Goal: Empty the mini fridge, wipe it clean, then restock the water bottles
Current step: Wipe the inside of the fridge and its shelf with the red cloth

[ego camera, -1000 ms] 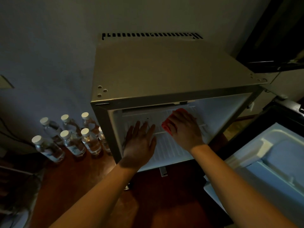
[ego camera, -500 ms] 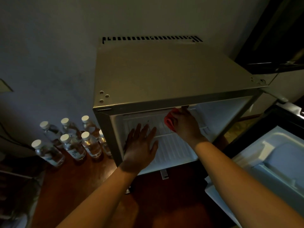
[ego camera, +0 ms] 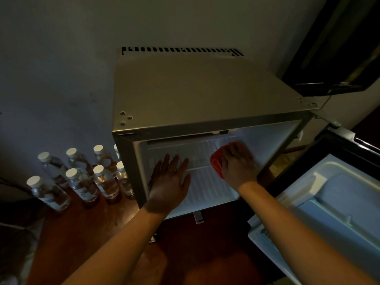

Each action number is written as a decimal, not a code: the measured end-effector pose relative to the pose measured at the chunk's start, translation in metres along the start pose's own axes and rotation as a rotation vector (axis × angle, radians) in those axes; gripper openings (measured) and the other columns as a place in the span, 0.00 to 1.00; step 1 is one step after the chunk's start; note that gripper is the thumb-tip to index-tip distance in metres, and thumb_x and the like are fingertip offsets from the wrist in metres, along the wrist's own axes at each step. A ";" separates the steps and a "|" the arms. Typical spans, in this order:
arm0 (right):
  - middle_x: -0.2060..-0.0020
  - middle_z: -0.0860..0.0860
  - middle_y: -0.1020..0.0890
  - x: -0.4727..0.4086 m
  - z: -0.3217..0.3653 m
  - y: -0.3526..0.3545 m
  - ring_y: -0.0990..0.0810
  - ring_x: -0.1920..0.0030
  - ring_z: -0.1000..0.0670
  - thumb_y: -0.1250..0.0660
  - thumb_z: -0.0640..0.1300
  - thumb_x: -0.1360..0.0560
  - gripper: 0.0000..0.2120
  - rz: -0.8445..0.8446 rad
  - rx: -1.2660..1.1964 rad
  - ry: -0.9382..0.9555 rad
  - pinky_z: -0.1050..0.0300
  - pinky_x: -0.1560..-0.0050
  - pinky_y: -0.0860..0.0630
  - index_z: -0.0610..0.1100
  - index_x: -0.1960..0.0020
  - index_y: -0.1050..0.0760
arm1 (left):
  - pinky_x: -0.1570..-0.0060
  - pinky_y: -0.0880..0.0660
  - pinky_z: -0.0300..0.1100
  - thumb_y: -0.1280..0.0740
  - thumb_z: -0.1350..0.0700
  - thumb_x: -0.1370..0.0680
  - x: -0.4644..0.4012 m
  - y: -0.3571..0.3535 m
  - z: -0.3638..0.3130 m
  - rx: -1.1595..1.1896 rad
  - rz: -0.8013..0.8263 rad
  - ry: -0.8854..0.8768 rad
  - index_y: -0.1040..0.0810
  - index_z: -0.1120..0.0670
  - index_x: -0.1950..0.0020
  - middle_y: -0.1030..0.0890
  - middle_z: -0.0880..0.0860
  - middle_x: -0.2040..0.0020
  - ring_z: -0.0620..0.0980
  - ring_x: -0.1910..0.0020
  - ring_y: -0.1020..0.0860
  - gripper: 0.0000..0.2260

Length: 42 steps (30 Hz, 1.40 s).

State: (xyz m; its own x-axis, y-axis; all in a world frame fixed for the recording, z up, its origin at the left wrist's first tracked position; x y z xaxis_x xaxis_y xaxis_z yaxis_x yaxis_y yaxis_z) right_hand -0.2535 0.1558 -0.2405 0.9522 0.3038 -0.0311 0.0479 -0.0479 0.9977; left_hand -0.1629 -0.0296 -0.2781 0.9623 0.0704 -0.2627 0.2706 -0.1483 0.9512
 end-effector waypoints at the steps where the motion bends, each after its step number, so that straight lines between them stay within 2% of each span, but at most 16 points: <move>1: 0.24 0.42 0.41 -0.001 0.004 0.000 0.50 0.22 0.41 0.44 0.50 0.19 0.26 0.011 0.060 0.041 0.44 0.23 0.52 0.41 0.23 0.41 | 0.29 0.43 0.56 0.49 0.40 0.20 0.000 -0.001 0.000 -0.002 0.002 0.001 0.30 0.48 0.25 0.27 0.55 0.28 0.60 0.26 0.33 0.26; 4: 0.31 0.41 0.30 -0.007 0.013 0.006 0.40 0.27 0.37 0.49 0.51 0.20 0.24 -0.007 0.210 0.123 0.40 0.25 0.47 0.40 0.30 0.32 | 0.27 0.48 0.55 0.44 0.41 0.19 0.001 -0.002 0.000 0.015 0.004 -0.011 0.33 0.47 0.24 0.30 0.55 0.25 0.60 0.24 0.37 0.25; 6: 0.44 0.41 0.22 -0.018 0.017 0.015 0.29 0.36 0.39 0.58 0.54 0.23 0.29 -0.038 0.135 0.053 0.42 0.31 0.38 0.41 0.43 0.23 | 0.27 0.50 0.55 0.39 0.43 0.19 0.001 -0.003 0.001 0.026 0.004 -0.015 0.34 0.47 0.23 0.31 0.55 0.25 0.59 0.23 0.38 0.25; 7: 0.51 0.42 0.20 -0.025 0.021 0.018 0.24 0.43 0.40 0.59 0.54 0.24 0.29 -0.078 0.112 0.033 0.44 0.37 0.33 0.42 0.51 0.22 | 0.27 0.50 0.55 0.38 0.43 0.20 0.001 -0.004 0.001 0.024 0.008 -0.011 0.34 0.47 0.23 0.31 0.55 0.24 0.59 0.23 0.39 0.26; 9: 0.59 0.42 0.19 -0.043 0.021 0.012 0.21 0.52 0.41 0.49 0.52 0.23 0.22 -0.111 0.084 -0.033 0.46 0.45 0.28 0.42 0.59 0.21 | 0.26 0.50 0.55 0.39 0.42 0.20 0.000 -0.005 0.002 0.023 0.029 -0.004 0.36 0.47 0.22 0.32 0.55 0.24 0.59 0.22 0.40 0.26; 11: 0.53 0.40 0.18 -0.060 0.015 -0.009 0.21 0.48 0.40 0.44 0.46 0.25 0.16 -0.023 0.033 -0.121 0.47 0.42 0.28 0.41 0.53 0.19 | 0.26 0.50 0.55 0.39 0.41 0.20 0.000 -0.005 0.002 0.025 0.043 0.000 0.37 0.46 0.22 0.33 0.55 0.23 0.59 0.22 0.41 0.27; 13: 0.49 0.40 0.19 -0.066 0.011 -0.020 0.22 0.45 0.39 0.44 0.43 0.27 0.16 0.054 0.032 -0.172 0.46 0.40 0.29 0.40 0.48 0.19 | 0.27 0.50 0.54 0.38 0.41 0.20 -0.001 -0.004 0.002 0.020 0.044 0.001 0.36 0.47 0.22 0.32 0.55 0.24 0.59 0.23 0.40 0.27; 18: 0.46 0.41 0.19 -0.040 0.016 0.003 0.22 0.42 0.40 0.43 0.42 0.21 0.13 -0.012 0.028 -0.162 0.45 0.38 0.28 0.39 0.47 0.21 | 0.26 0.53 0.54 0.37 0.42 0.20 0.001 -0.002 0.002 0.040 0.042 0.000 0.38 0.47 0.21 0.35 0.55 0.22 0.59 0.22 0.42 0.28; 23: 0.43 0.42 0.22 -0.009 0.005 0.007 0.26 0.39 0.41 0.46 0.43 0.19 0.14 0.024 0.027 -0.187 0.46 0.36 0.32 0.40 0.44 0.24 | 0.26 0.61 0.52 0.42 0.41 0.18 0.000 0.000 0.001 0.064 0.072 -0.006 0.49 0.44 0.19 0.45 0.52 0.19 0.56 0.20 0.53 0.29; 29: 0.48 0.45 0.19 -0.004 -0.005 0.005 0.24 0.41 0.42 0.46 0.56 0.20 0.20 -0.198 -0.126 -0.016 0.48 0.33 0.35 0.44 0.49 0.21 | 0.26 0.63 0.51 0.43 0.41 0.18 -0.001 0.001 0.000 0.058 0.104 -0.003 0.52 0.44 0.19 0.48 0.52 0.18 0.56 0.20 0.55 0.31; 32: 0.60 0.44 0.19 0.002 0.005 0.013 0.21 0.52 0.40 0.40 0.52 0.22 0.15 -0.482 -0.002 0.154 0.45 0.40 0.33 0.44 0.58 0.22 | 0.26 0.62 0.52 0.41 0.41 0.19 -0.001 0.000 -0.001 0.063 0.098 -0.009 0.50 0.44 0.19 0.47 0.52 0.19 0.56 0.20 0.54 0.31; 33: 0.64 0.44 0.21 0.000 0.010 0.014 0.21 0.55 0.40 0.38 0.51 0.22 0.14 -0.514 0.007 0.186 0.44 0.42 0.31 0.44 0.61 0.24 | 0.26 0.61 0.52 0.40 0.42 0.19 0.000 0.000 -0.001 0.063 0.086 -0.012 0.49 0.44 0.19 0.45 0.53 0.19 0.57 0.20 0.53 0.31; 35: 0.66 0.45 0.24 -0.015 0.015 0.009 0.23 0.57 0.40 0.41 0.52 0.20 0.17 -0.464 0.036 0.198 0.42 0.45 0.29 0.45 0.63 0.27 | 0.26 0.59 0.53 0.38 0.42 0.20 0.001 0.000 -0.001 0.056 0.071 -0.022 0.46 0.45 0.19 0.43 0.54 0.19 0.58 0.20 0.51 0.32; 37: 0.63 0.46 0.24 -0.039 0.016 -0.002 0.24 0.54 0.41 0.51 0.58 0.18 0.22 -0.331 0.045 0.130 0.43 0.45 0.31 0.47 0.61 0.28 | 0.26 0.61 0.52 0.38 0.42 0.20 0.001 0.000 -0.001 0.052 0.083 -0.020 0.49 0.44 0.19 0.45 0.53 0.19 0.57 0.20 0.53 0.33; 39: 0.57 0.46 0.21 -0.059 0.013 -0.012 0.25 0.49 0.41 0.56 0.62 0.20 0.27 -0.238 0.005 0.030 0.45 0.43 0.32 0.49 0.57 0.24 | 0.26 0.63 0.51 0.40 0.41 0.20 0.001 0.000 -0.002 0.052 0.105 -0.002 0.53 0.43 0.19 0.49 0.52 0.18 0.56 0.20 0.57 0.34; 42: 0.45 0.43 0.22 -0.068 0.013 -0.021 0.27 0.41 0.39 0.55 0.64 0.22 0.29 -0.237 -0.027 -0.050 0.45 0.38 0.33 0.46 0.46 0.22 | 0.27 0.64 0.51 0.41 0.41 0.19 -0.001 0.001 -0.002 0.047 0.128 0.015 0.55 0.43 0.19 0.52 0.52 0.18 0.56 0.20 0.58 0.34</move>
State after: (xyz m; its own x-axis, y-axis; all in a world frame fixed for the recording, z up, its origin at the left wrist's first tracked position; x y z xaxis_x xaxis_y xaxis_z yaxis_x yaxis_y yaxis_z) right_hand -0.3151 0.1240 -0.2605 0.9290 0.2564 -0.2669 0.2643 0.0451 0.9634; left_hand -0.1633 -0.0275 -0.2765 0.9887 0.0628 -0.1364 0.1465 -0.2034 0.9681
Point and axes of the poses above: each hand's wrist, its own x-axis away from the middle knuckle, its own y-axis out of the back of the hand, z = x × y, the point moved 6 cm from there along -x, towards the middle knuckle
